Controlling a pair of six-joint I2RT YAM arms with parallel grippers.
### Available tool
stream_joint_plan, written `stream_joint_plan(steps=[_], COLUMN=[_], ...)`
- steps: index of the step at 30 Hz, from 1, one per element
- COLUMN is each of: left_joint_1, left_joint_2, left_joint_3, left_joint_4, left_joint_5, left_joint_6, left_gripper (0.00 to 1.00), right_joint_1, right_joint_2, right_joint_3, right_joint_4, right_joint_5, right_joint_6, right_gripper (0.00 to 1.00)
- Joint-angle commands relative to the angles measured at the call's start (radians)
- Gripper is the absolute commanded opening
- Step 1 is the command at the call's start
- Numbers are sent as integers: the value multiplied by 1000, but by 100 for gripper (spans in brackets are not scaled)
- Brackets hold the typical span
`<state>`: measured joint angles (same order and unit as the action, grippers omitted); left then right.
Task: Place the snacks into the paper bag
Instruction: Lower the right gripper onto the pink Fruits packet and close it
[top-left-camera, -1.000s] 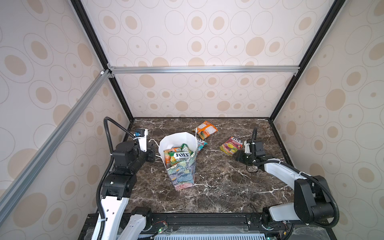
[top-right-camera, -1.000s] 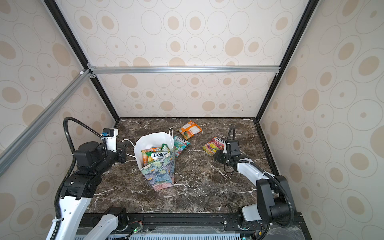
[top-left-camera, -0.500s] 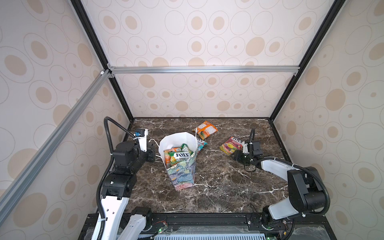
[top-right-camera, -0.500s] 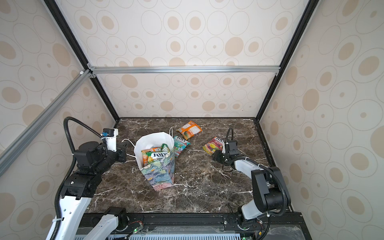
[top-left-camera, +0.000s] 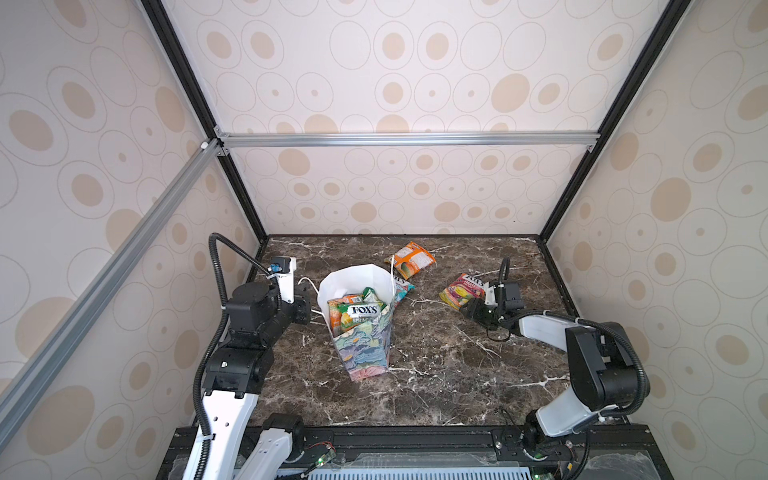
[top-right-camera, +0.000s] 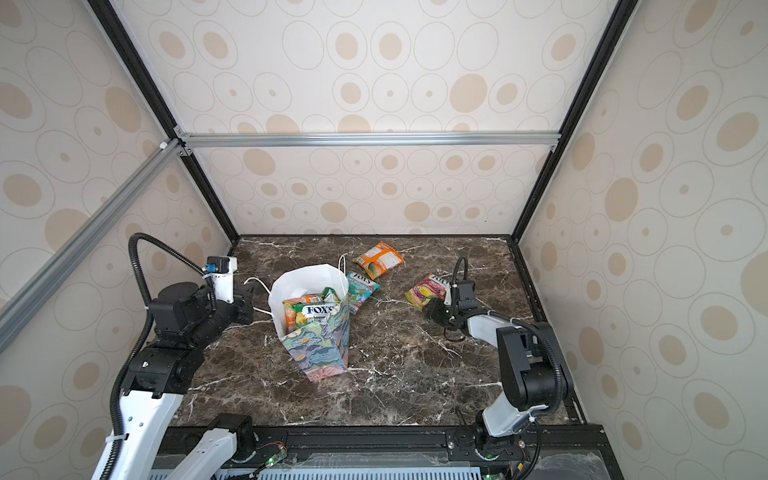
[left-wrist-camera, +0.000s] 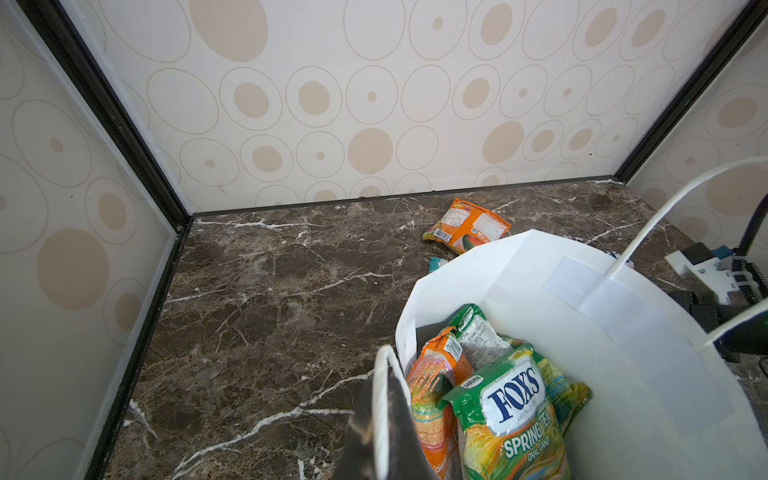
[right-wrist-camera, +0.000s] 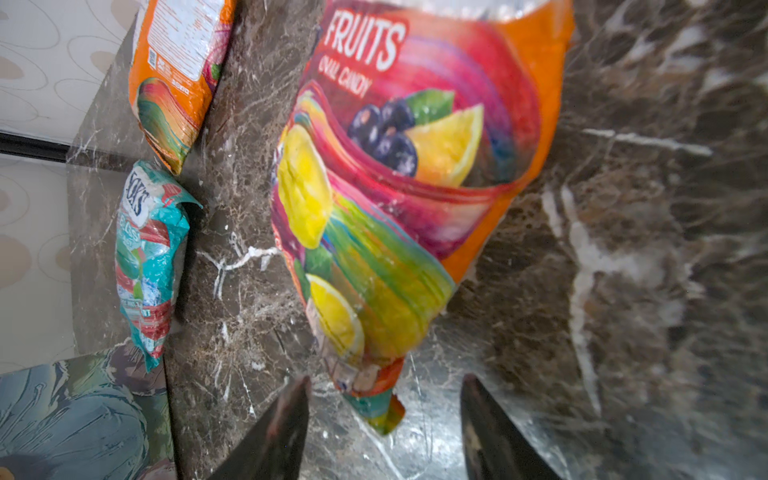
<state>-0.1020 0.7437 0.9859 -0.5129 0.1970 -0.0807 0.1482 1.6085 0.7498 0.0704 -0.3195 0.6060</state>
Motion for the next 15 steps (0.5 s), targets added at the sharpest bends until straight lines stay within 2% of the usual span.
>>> stream_joint_plan(steps=[1,11,15], left_joint_1=[-2,-2,-2], left_joint_2=[-3,-6,-8], left_joint_3=[19,17,16], left_joint_4=[-6,-6,-6], left_joint_5=[7,10,-2], left_joint_6=[4,6,5], left_gripper=[1,0,0], right_joint_1=[-8,-27,-29], right_joint_2=[27,90,97], right_joint_3=[31,49,48], right_joint_4=[26,52,56], right_joint_5=[-17,-27,-40], right_joint_6=[14,20,19], right_gripper=[60,61,56])
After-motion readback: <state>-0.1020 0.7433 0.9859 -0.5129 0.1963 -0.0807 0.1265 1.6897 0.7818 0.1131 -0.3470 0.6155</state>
